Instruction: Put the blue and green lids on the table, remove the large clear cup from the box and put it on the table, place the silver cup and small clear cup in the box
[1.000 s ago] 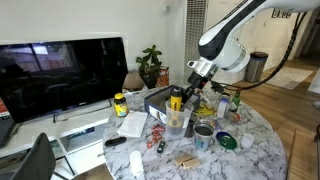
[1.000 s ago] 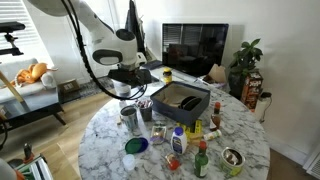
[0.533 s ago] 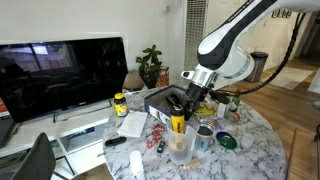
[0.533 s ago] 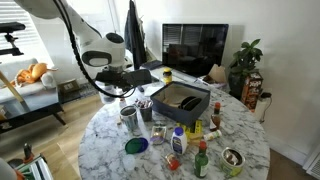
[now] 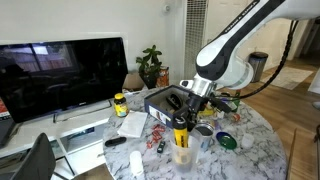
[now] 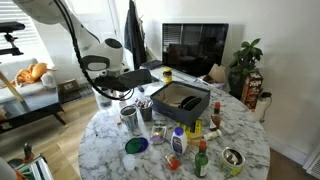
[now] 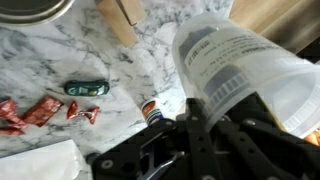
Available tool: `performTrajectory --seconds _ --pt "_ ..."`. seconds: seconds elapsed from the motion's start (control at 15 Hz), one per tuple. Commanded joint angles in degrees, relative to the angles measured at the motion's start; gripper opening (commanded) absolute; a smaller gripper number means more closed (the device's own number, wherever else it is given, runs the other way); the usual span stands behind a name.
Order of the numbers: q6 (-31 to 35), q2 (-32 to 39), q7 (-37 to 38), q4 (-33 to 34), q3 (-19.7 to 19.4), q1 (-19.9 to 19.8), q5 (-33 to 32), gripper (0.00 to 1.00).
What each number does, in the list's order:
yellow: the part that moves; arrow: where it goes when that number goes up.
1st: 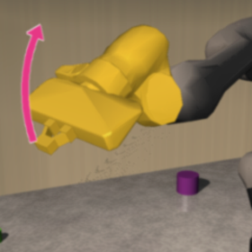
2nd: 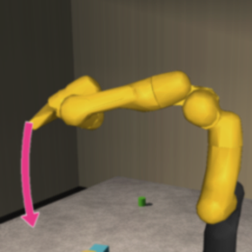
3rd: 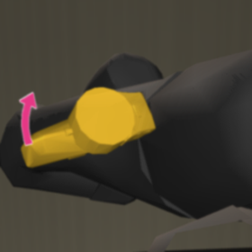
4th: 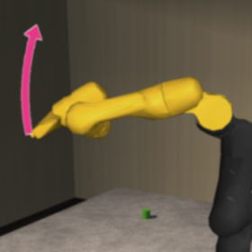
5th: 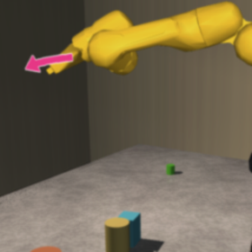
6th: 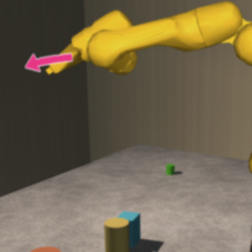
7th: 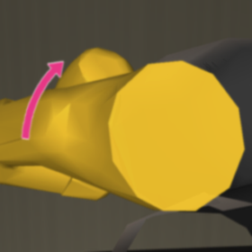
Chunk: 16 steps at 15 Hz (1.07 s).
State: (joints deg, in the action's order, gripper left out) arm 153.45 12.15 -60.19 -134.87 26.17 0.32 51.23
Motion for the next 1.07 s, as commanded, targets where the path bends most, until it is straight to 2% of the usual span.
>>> performTrajectory --seconds 0.0,0.2,0.4,0.67,0.8,0.87,1.0 --pt "1.3 2.29 -3.89 0.24 -0.69 6.09 0.76 0.01" --pt "3.47 4.61 -6.14 0.64 -0.39 8.99 -0.04 0.01" --pt "8.42 6.97 -6.7 0.53 -0.61 11.14 -1.78 0.01" --pt "14.56 10.24 -7.36 0.89 0.94 10.7 -2.96 0.01" --pt "16.69 11.37 -8.32 1.01 0.31 11.39 -2.14 0.01" --pt "17.02 11.57 -8.06 1.08 0.3 11.33 -2.0 0.29" --pt "17.16 11.49 -8.22 1.16 0.84 10.54 -1.26 0.36"
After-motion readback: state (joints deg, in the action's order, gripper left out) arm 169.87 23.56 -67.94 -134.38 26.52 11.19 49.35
